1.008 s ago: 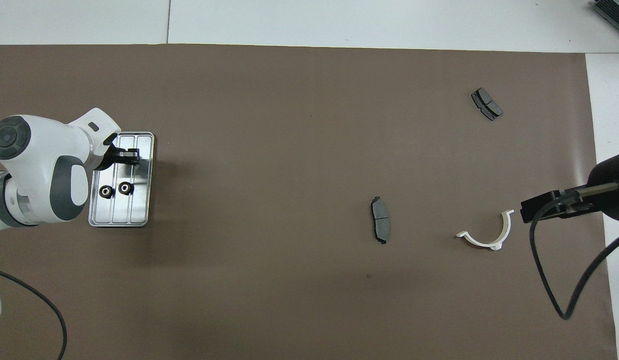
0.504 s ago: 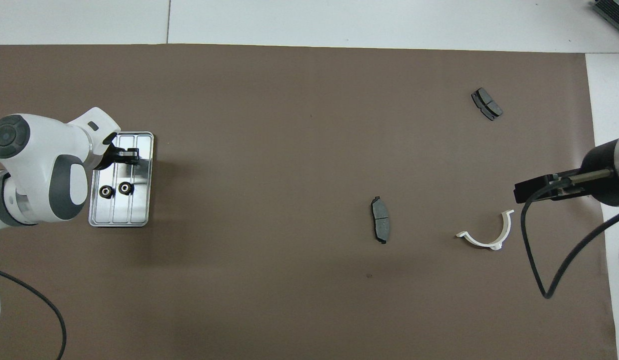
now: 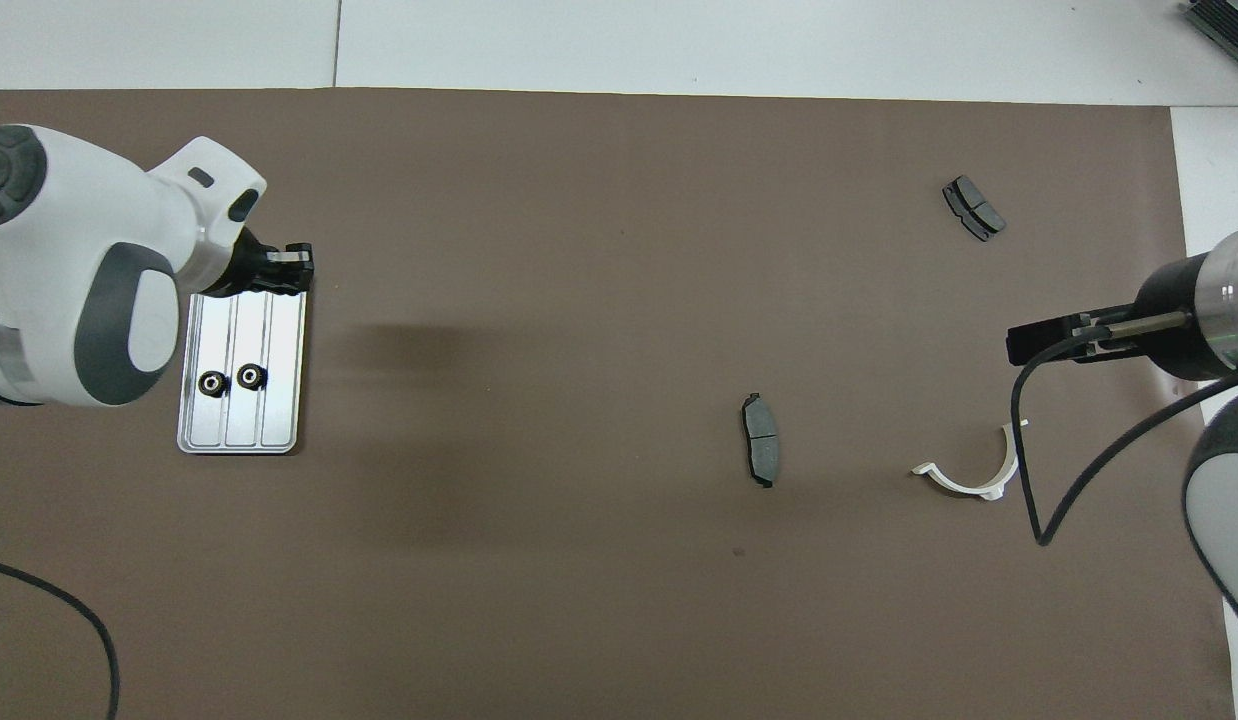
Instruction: Place bearing gear from tray to pile
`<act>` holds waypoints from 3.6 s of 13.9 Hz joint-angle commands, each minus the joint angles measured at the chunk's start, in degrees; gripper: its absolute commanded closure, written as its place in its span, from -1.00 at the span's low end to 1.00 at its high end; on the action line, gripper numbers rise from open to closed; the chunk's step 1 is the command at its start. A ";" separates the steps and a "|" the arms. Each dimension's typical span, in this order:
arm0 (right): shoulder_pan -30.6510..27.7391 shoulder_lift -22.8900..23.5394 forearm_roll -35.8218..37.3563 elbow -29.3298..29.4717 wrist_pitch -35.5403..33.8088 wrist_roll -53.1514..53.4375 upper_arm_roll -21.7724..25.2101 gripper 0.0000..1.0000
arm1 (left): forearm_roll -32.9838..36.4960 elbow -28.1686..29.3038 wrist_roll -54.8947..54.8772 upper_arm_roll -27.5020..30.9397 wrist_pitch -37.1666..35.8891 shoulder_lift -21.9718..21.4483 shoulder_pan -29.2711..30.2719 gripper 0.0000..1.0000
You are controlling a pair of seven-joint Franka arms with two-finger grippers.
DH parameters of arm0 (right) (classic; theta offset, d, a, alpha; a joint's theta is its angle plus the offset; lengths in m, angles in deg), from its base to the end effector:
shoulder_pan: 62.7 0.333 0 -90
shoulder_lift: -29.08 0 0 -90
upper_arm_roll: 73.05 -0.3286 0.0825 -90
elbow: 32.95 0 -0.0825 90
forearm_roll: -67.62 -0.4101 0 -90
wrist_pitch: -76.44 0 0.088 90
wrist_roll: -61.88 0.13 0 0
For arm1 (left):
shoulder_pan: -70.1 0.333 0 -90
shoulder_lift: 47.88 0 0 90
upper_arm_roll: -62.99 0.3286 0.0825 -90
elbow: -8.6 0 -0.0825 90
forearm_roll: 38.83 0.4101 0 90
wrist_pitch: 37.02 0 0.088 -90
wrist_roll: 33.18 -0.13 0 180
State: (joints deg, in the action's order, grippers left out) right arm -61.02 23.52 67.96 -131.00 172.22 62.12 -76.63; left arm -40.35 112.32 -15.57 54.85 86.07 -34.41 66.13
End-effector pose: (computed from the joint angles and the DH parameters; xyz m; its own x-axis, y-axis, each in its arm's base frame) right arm 0.5565 0.0520 0.6078 0.9945 0.0880 0.0572 0.0875 -0.9961 0.0117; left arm 0.6460 -0.1354 0.4006 0.9896 0.1178 0.0824 0.1107 -0.9902 0.0855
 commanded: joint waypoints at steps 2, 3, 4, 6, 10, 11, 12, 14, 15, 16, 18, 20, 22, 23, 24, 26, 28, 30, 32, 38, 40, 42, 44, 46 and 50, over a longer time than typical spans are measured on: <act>-0.88 -1.30 -1.30 -2.15 1.69 1.17 -0.29 -1.00 | 0.20 0.52 16.72 0.84 6.09 1.03 -11.30 1.00; -0.88 -1.30 -1.30 -2.15 1.69 1.17 -0.29 -1.00 | 0.20 0.52 20.24 0.76 7.33 1.47 -13.42 1.00; -0.88 -1.30 -1.30 -2.15 1.60 1.17 -0.29 -1.00 | 0.20 0.52 23.58 0.84 9.69 2.34 -16.22 1.00; -0.97 -1.38 -1.30 -2.15 1.51 0.91 -0.29 -1.00 | 0.90 -0.88 30.44 1.02 14.00 6.81 -20.79 1.00; -0.88 -1.30 -1.30 -1.89 0.64 0.73 -0.29 -1.00 | 1.69 -1.41 36.78 1.02 15.85 8.85 -24.24 1.00; -0.97 -1.30 -1.30 -1.80 0.63 0.47 -0.29 -1.00 | 1.69 -1.24 38.37 1.02 17.78 9.73 -24.68 1.00; -0.88 -1.38 -1.30 -1.80 0.63 0.47 -0.29 -1.00 | 1.60 -1.33 39.60 1.02 19.28 10.52 -24.86 1.00; -0.62 -1.47 -1.30 -1.80 0.55 0.82 -0.29 -1.00 | 1.52 -1.68 41.62 1.02 23.05 12.62 -26.17 1.00; -0.71 -1.47 -1.30 -1.71 0.46 0.56 -0.29 -1.00 | 1.60 -1.59 42.24 1.02 25.07 13.59 -26.62 1.00; -0.79 -1.47 -1.30 -1.63 0.37 0.56 -0.29 -1.00 | 1.52 -1.59 42.34 1.02 26.92 14.47 -26.79 1.00; -0.62 -1.47 -1.21 -1.36 -0.94 0.64 -0.29 -1.00 | 1.60 -1.50 43.56 1.02 27.55 14.57 -26.80 0.72; -0.62 -1.56 -1.21 -1.10 -3.23 0.47 -0.37 -1.00 | 1.60 -1.07 43.92 1.02 28.51 14.66 -26.71 -0.18; -0.88 -1.91 -1.30 -1.36 -3.32 0.29 -0.37 -1.00 | 1.60 -1.06 43.92 1.02 28.61 14.66 -26.62 -0.90; -0.88 -2.00 -1.30 -1.45 -3.32 0.29 -0.37 -1.00 | 1.60 -1.06 44.01 1.19 27.74 14.57 -26.62 -1.00; -0.88 -2.00 -1.30 -1.54 -3.32 0.38 -0.37 -1.00 | 1.60 -1.41 44.01 1.37 25.81 14.31 -26.71 -1.00; -0.88 -2.00 -1.30 -1.45 -3.32 0.47 -0.29 -1.00 | 1.87 -1.50 43.57 2.24 19.15 10.73 -25.75 -1.00; -0.97 -1.91 -1.39 -1.36 -3.06 0.55 -0.37 -1.00 | 1.96 -0.97 41.30 2.95 12.03 4.93 -22.69 -1.00; -0.71 -1.91 -1.39 -2.94 -2.18 0.55 -0.37 -1.00 | 1.96 -0.97 34.90 2.78 6.75 1.40 -18.20 -1.00; -0.36 -1.47 -2.61 -3.29 -1.48 0.38 -0.37 -1.00 | 1.96 -0.97 31.45 2.86 2.61 -0.54 -14.16 -1.00; 3.42 3.52 -3.50 -8.04 11.23 1.70 -0.37 -1.00 | 2.04 4.88 25.67 3.04 -3.74 -3.96 -0.63 -1.00; 5.61 7.65 -3.50 -8.39 16.35 3.27 -0.37 -1.00 | 2.04 11.91 22.40 3.04 -1.90 -6.95 4.03 -1.00; 8.59 11.69 -3.50 -8.39 21.52 7.66 -0.37 -1.00 | 2.04 17.72 21.69 3.04 3.44 -8.80 6.86 -1.00; 10.62 16.61 -3.50 -8.31 29.16 9.25 -0.37 -1.00 | 2.04 22.82 21.68 3.04 6.97 -10.47 9.23 -1.00; 12.55 21.01 -3.15 -7.52 33.66 14.94 -0.37 -1.00 | 2.04 26.52 22.56 3.04 11.62 -11.36 9.68 -1.00; 20.45 29.09 0.35 -0.69 35.88 21.01 -0.29 -1.00 | 1.96 26.62 24.50 3.04 17.25 -8.73 9.85 -0.64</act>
State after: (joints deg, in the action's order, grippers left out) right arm -43.19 48.43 66.19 -137.23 208.80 79.66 -77.04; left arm -39.12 137.46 7.67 58.44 99.89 -43.18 75.21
